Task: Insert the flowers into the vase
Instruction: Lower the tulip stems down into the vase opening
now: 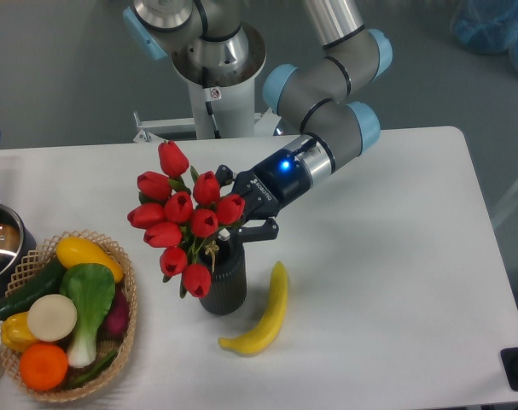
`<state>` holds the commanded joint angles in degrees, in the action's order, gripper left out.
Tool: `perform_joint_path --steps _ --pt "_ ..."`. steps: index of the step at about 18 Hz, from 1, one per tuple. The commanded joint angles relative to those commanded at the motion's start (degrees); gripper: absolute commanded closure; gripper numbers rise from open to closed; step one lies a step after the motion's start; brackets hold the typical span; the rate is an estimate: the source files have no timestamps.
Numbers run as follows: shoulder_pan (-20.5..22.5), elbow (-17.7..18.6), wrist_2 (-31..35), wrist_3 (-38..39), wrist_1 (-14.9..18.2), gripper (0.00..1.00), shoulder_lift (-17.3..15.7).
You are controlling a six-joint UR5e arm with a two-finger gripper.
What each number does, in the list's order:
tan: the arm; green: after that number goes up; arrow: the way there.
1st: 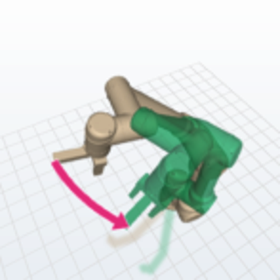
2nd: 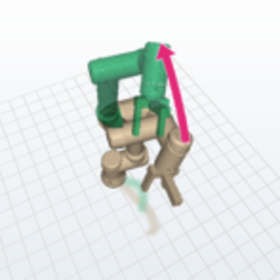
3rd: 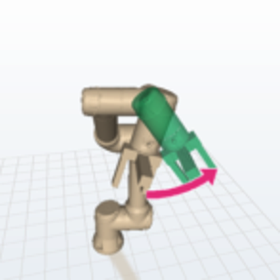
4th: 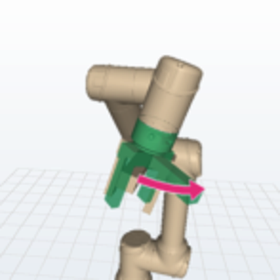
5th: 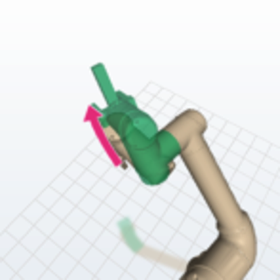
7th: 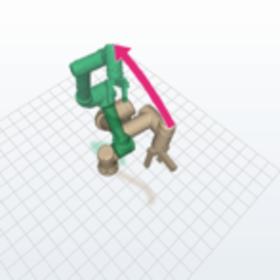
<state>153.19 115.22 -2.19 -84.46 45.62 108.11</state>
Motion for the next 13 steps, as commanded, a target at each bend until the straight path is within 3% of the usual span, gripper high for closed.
perform_joint_path --steps 13 --pt "0.1 1.9 -0.2 -3.4 0.0 0.71 2.5"
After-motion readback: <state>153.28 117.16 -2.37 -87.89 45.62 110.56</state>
